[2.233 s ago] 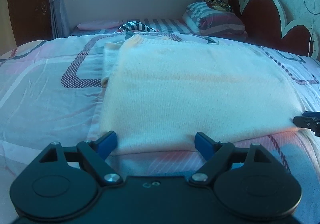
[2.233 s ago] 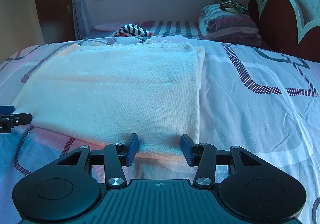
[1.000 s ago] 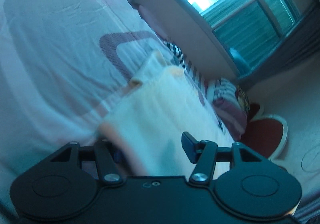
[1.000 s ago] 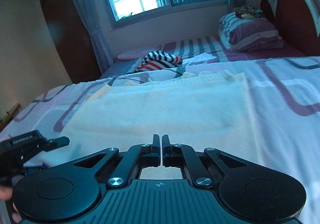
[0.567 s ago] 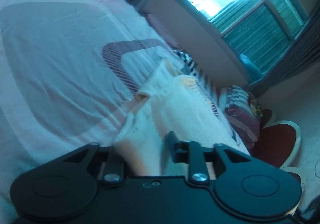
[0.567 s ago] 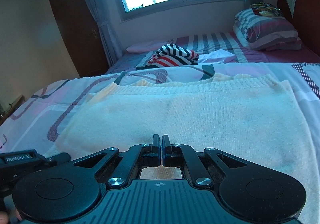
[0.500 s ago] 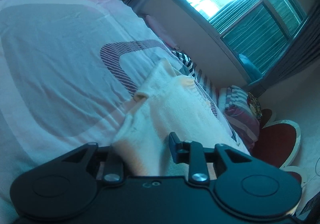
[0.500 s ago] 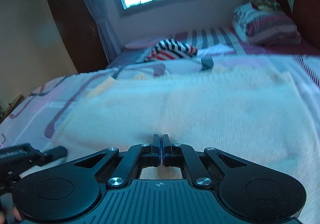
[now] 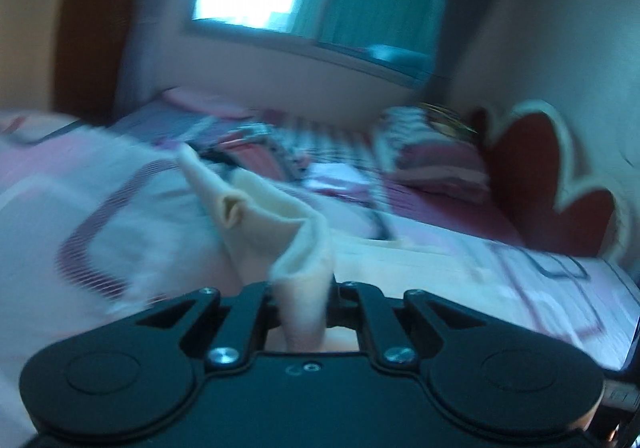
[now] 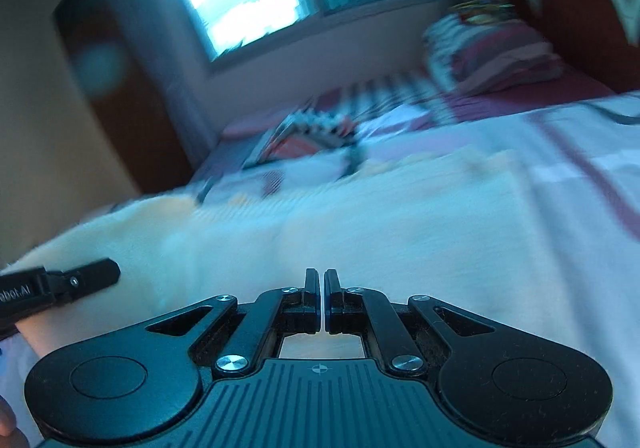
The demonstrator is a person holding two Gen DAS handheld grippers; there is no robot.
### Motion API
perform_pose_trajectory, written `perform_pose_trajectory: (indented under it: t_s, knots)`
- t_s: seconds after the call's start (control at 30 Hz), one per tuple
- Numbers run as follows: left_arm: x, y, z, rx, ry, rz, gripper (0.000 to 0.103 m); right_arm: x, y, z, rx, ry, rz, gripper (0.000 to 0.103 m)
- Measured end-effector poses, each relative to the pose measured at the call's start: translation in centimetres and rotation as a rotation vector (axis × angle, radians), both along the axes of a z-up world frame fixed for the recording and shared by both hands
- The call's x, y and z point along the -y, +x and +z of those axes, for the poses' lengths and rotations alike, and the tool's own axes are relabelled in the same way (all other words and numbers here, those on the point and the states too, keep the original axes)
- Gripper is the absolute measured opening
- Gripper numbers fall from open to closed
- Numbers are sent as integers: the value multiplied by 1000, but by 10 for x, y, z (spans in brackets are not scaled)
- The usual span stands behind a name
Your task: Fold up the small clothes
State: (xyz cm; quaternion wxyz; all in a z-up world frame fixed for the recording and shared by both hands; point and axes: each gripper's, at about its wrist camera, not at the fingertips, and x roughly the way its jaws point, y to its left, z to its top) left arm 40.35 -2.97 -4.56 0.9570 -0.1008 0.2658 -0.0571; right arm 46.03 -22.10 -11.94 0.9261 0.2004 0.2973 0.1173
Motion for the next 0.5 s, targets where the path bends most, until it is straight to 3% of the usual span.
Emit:
perform_pose_trajectory:
  t_s: [0.13, 0.33, 0.37, 0.43, 0.5]
  knots:
    - [50, -1, 3, 1, 53, -115, 6, 58, -21, 18, 31, 59, -119, 2]
    - [114, -7, -23, -64, 63, -270, 9, 116, -48, 32, 29, 66, -204, 2]
    - [124, -6, -31, -110, 62, -318, 16, 122, -51, 32, 25, 74, -209, 2]
    - [136, -6, -44, -216, 89, -392, 45, 131, -54, 30, 4, 98, -206, 3]
    - [125, -22, -38, -173, 77, -419, 62, 136, -55, 30, -14, 119, -203, 3]
